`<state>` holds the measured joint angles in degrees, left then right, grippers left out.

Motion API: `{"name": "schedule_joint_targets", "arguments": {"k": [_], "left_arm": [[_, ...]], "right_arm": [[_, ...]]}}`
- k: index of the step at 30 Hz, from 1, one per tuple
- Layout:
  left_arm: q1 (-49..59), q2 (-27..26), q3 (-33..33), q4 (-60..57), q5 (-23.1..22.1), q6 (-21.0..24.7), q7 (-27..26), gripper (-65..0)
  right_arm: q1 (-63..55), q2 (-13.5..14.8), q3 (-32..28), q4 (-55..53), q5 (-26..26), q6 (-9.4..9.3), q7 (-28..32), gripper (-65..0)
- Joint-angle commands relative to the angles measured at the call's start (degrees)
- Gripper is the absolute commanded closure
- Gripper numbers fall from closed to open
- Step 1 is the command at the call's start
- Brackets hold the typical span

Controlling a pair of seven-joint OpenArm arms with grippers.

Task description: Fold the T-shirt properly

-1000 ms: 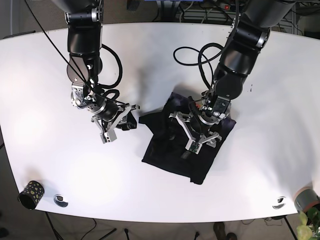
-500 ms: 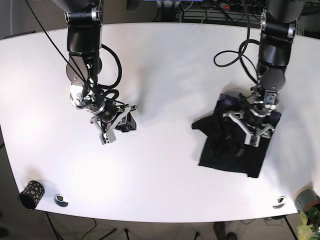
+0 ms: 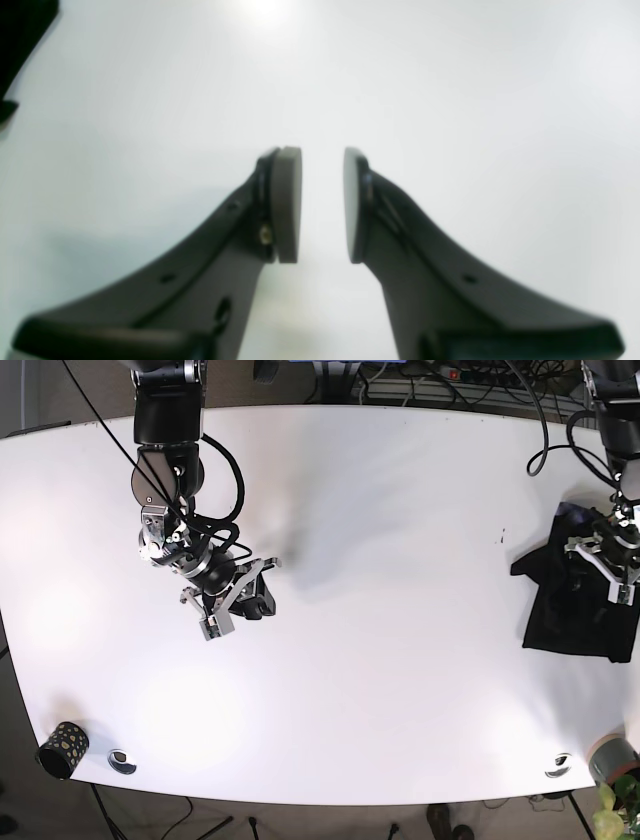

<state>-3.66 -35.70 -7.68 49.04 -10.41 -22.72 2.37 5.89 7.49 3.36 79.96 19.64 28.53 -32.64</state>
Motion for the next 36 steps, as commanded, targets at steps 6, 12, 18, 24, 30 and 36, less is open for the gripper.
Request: {"name": "schedule_joint_targets", "arguments": {"k": [6, 12, 18, 24, 30, 36], "left_arm": [[3.79, -7.51, -6.25, -1.61, 2.99, -0.27, 4.88, -52.6], [4.14, -10.49, -8.80, -1.87, 2.99, -3.79, 4.88, -52.6], [6.08, -10.85, -13.90, 0.15, 2.99, -6.25, 4.88, -52.5], [8.36, -8.56, -15.92, 10.35, 2.99, -7.92, 5.23, -52.5], [8.19, -3.02, -15.83, 20.02, 3.43, -7.39, 4.97, -52.5], [4.76, 4.10, -8.54, 26.35, 6.33, -1.32, 4.27, -52.5]], "right_arm": [[-3.03, 0.29, 0.12, 5.97, 0.54, 0.43, 1.39, -13.2], [-4.62, 0.29, 0.03, 6.23, 0.54, 0.43, 1.39, -13.2], [-5.32, 0.29, 0.03, 6.32, 0.54, 0.43, 1.39, -13.2], [-5.41, 1.44, 0.03, 8.78, 0.45, 0.34, 1.39, -13.2], [-4.97, 3.02, 0.03, 9.93, -1.13, -0.01, 1.83, -13.2], [-4.62, 3.11, 0.21, 9.93, -13.97, -0.01, 8.07, -13.2]]}}
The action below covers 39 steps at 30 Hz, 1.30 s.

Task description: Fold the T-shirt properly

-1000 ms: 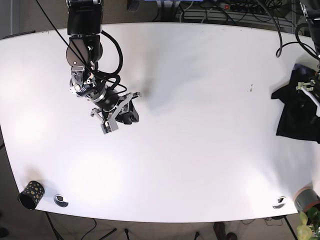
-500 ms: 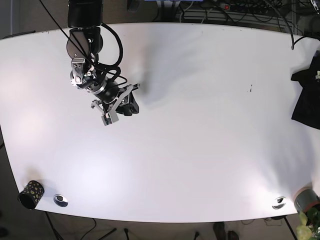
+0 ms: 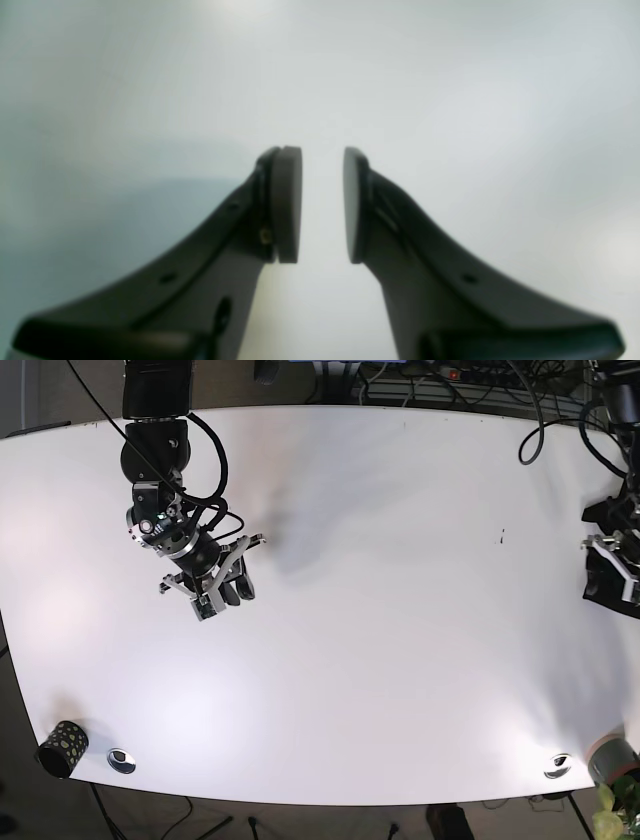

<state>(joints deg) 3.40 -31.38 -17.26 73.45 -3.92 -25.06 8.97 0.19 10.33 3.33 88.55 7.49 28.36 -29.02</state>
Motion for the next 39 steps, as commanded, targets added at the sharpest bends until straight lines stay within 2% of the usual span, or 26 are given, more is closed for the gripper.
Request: {"name": "schedule_joint_targets", "arguments": {"k": [1, 6, 10, 14, 16, 21, 27, 33, 39], "left_arm": [[-3.09, 1.18, 3.23, 2.11, 0.71, 2.51, -3.74, -52.5], [-3.53, 6.72, 8.77, 1.32, 2.82, 7.61, -13.41, -52.5], [-3.35, 12.08, 13.34, -0.88, 6.25, 13.06, -20.97, -52.5], [0.51, 16.21, 14.05, 1.14, 8.45, 16.40, -23.79, -52.5], [2.10, 17.27, 14.05, 3.17, 8.71, 16.49, -23.61, -52.5], [11.50, 19.99, 13.70, 11.34, 8.63, 16.49, -23.43, -52.5], [24.43, 22.01, 13.52, 23.47, 8.27, 16.49, -17.10, -52.5], [37.52, 25.00, 12.11, 32.97, 8.27, 16.49, -16.31, -52.5], [48.60, 26.94, 11.94, 36.66, 8.19, 16.58, -16.31, -52.5]], "right_arm": [[0.91, 0.18, 0.40, 1.34, -4.72, 0.17, 7.26, -13.2], [-1.64, 0.18, 1.19, 0.37, -14.56, -0.27, 20.62, -13.5], [-3.66, 0.18, 5.24, -2.44, -18.08, -4.05, 31.96, -13.6], [-7.88, 0.27, 9.02, -2.80, -17.99, -8.01, 39.61, -13.6], [-9.55, 0.27, 10.07, -2.80, -17.99, -8.97, 41.28, -13.8], [-17.20, 0.18, 12.45, -0.95, -17.46, -9.24, 44.36, -13.8], [-27.48, 0.62, 12.97, 3.53, -8.23, -9.24, 44.36, -13.8], [-37.77, 0.27, 12.89, 9.42, -5.16, -9.24, 44.27, -13.8], [-47.88, 0.27, 12.71, 13.12, -1.20, -9.24, 44.27, -13.8]]}}
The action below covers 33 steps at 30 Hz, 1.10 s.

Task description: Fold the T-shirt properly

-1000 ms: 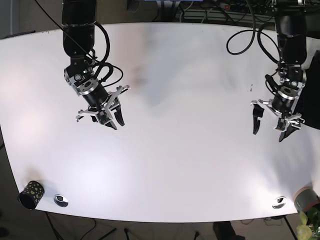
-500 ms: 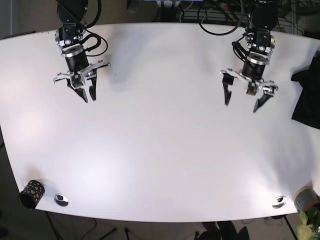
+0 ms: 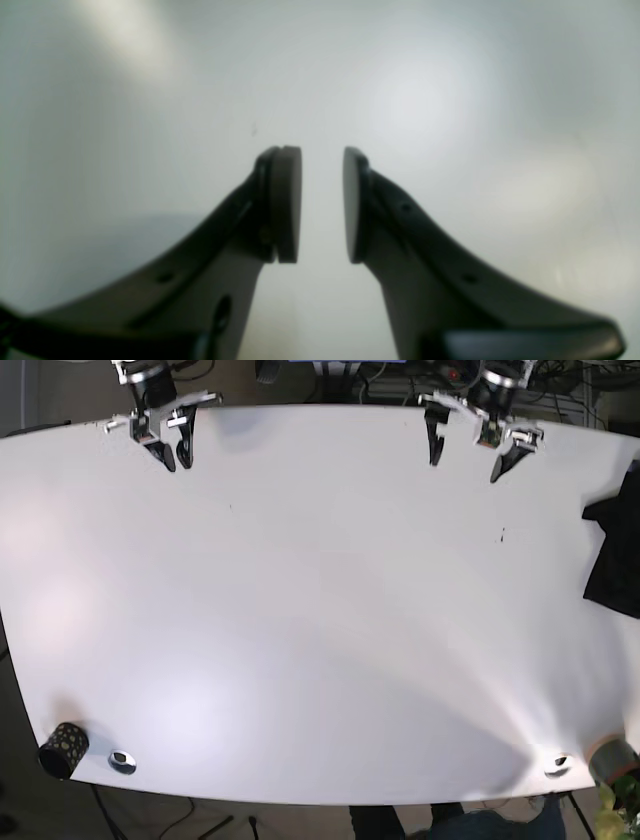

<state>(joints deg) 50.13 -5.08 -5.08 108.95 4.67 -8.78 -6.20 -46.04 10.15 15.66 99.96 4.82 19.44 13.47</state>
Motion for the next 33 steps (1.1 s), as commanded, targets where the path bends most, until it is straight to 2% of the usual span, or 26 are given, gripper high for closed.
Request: {"name": "schedule_joint_targets", "arguments": {"k": [1, 9, 14, 18, 22, 27, 33], "left_arm": [[3.98, 1.35, -0.94, 1.34, -0.40, 0.29, -1.14, -52.5], [13.74, 2.58, -1.91, 1.08, -0.49, 0.29, -1.14, -52.5], [19.01, 2.93, -2.08, 0.37, -5.77, 0.29, -1.14, -52.5], [20.24, 2.93, -2.08, -3.58, -6.47, 0.38, -1.14, -52.5], [18.49, 2.93, -1.91, -11.76, -6.47, 0.38, -1.14, -52.5], [11.10, 2.84, -2.00, -24.51, -6.38, 0.38, -1.14, -52.5], [3.28, 1.96, -1.82, -36.99, -6.38, 0.38, -1.14, -52.5]], "right_arm": [[-3.67, 0.44, 0.38, 1.97, 1.99, -0.32, 1.78, -13.8], [-14.22, 0.35, 0.21, 1.88, 2.78, -0.15, 1.95, -13.3], [-21.43, 0.53, -3.84, 1.27, 2.78, -0.23, 1.95, -13.6], [-23.28, 0.79, -7.62, -3.66, 2.43, -0.23, 1.95, -13.6], [-21.61, 0.88, -9.99, -11.39, 2.43, -0.32, 2.04, -13.6], [-13.78, 0.79, -12.80, -24.05, 2.35, -0.32, 2.04, -13.3], [-4.55, 0.53, -13.07, -38.12, 2.35, -0.32, 2.04, -13.3]]}}
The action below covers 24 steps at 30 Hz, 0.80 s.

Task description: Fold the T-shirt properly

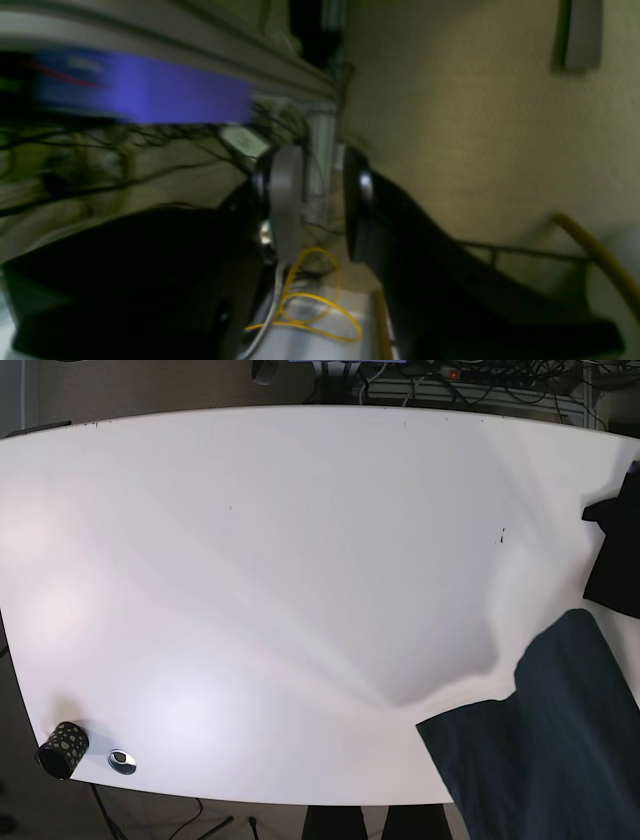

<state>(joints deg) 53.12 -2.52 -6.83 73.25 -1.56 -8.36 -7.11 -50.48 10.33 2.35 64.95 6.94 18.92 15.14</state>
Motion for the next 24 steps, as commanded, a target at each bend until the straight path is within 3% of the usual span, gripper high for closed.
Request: {"name": "schedule_joint_targets", "arguments": {"k": [1, 12, 18, 24], "left_arm": [[-1.47, -1.04, 0.19, -3.93, -0.15, -0.04, -0.23, -52.5], [-18.44, -3.32, 2.74, -30.40, -0.15, 0.05, -0.23, -52.5], [-24.77, -4.46, 7.05, -39.80, -0.24, 0.05, -0.23, -52.5], [-33.83, -4.29, 7.14, -53.61, -0.24, 0.05, -0.23, -52.5]], "right_arm": [[1.64, 0.35, 0.24, -5.48, 0.23, 0.20, 0.38, -13.5], [14.74, 0.35, 0.16, -22.44, 0.05, 0.20, 0.38, -13.6], [20.28, 0.09, 0.16, -29.39, -5.05, 0.20, 0.38, -13.6], [24.32, -0.79, 0.24, -34.75, -6.19, 0.20, 0.38, -13.6]]}}
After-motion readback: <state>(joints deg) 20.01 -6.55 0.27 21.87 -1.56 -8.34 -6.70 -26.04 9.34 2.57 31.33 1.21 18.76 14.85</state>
